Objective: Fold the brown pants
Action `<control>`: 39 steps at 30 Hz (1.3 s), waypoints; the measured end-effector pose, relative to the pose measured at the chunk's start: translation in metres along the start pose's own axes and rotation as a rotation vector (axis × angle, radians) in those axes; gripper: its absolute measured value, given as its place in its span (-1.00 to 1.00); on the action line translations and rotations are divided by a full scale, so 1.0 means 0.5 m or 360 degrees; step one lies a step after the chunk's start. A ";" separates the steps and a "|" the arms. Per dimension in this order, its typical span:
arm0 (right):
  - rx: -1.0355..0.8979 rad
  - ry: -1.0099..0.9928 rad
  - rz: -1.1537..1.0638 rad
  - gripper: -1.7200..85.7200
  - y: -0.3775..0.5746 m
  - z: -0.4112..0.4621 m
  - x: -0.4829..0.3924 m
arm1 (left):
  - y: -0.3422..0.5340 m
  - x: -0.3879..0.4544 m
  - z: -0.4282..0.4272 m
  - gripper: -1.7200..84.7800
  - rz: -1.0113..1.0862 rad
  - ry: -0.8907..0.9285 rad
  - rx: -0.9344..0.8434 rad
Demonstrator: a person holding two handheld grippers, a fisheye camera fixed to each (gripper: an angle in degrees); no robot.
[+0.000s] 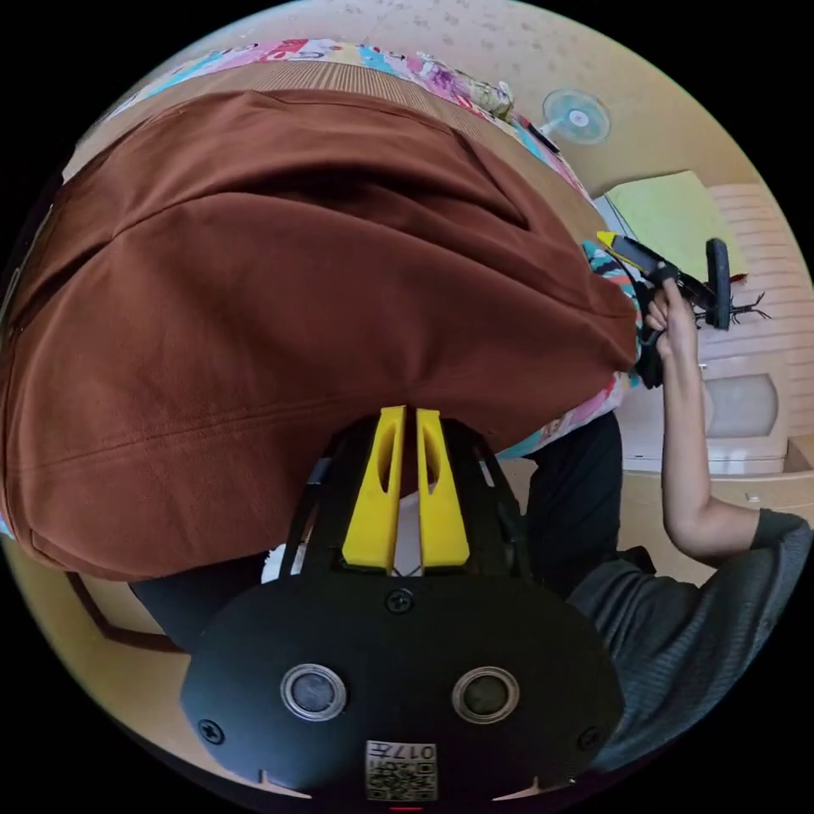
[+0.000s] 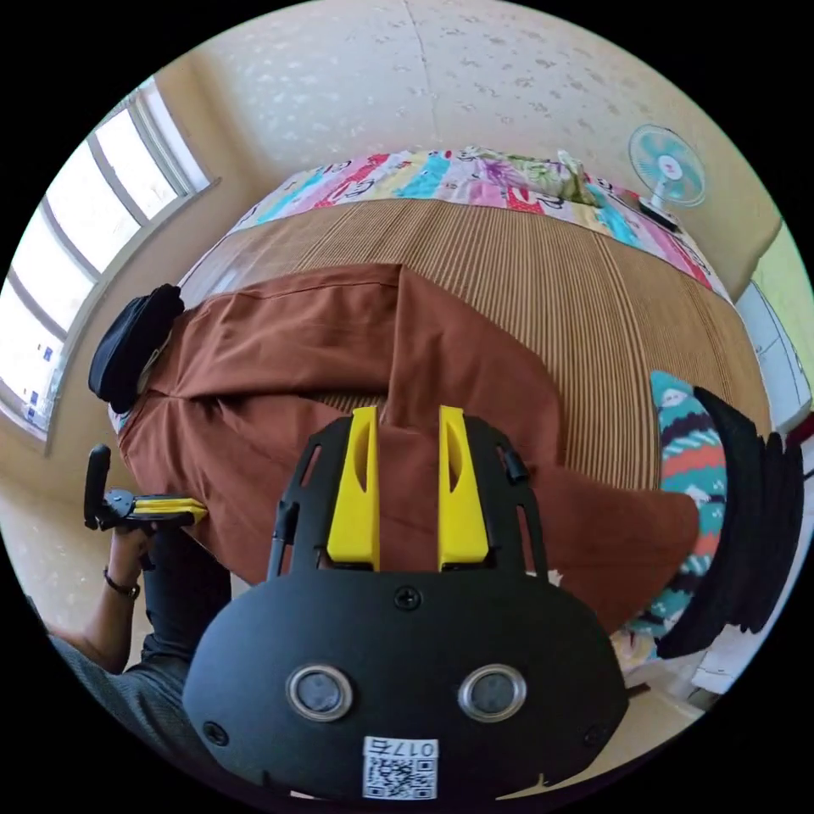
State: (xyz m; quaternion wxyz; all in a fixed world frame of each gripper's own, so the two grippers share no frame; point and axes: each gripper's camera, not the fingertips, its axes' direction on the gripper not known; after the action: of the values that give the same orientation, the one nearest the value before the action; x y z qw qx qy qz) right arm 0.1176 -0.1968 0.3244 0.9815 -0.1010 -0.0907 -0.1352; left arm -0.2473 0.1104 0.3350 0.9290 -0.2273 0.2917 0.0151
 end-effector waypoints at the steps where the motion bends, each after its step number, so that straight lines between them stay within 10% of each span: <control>1: -0.0123 0.0019 -0.0073 -0.69 -0.049 0.065 -0.029 | -0.014 -0.003 0.003 -0.93 -0.0013 0.0022 -0.0042; 9: -0.0537 0.0640 -0.0686 -0.90 -0.156 0.076 -0.074 | -0.065 -0.015 0.022 -0.97 0.0034 0.0095 -0.0153; 16: -0.0069 0.1094 0.0296 -0.91 -0.315 -0.079 0.308 | -0.085 -0.030 0.029 -0.97 0.0020 0.0126 -0.0191; 22: 0.0246 0.0136 0.0278 -0.93 -0.125 -0.035 0.297 | -0.071 -0.047 0.023 -0.97 0.0006 0.0149 -0.0158; 25: -0.0271 0.0347 0.0299 -0.94 -0.026 0.141 0.321 | -0.059 -0.052 0.017 -0.98 0.0017 0.0137 -0.0144; 28: -0.0119 0.0337 0.0478 -0.94 0.084 0.084 0.365 | -0.022 -0.045 -0.008 -0.98 0.0075 0.0133 -0.0066; 39: 0.0402 -0.0416 0.0977 -0.95 0.723 -0.225 0.525 | 0.432 -0.320 -0.317 -0.69 -0.0940 -0.0281 0.1334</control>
State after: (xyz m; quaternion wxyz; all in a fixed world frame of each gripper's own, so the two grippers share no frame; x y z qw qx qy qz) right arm 0.4860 0.0543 0.2073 0.9612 -0.0179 -0.1969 0.1924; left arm -0.4994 0.2524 0.2184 0.9260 0.0936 0.1166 -0.3467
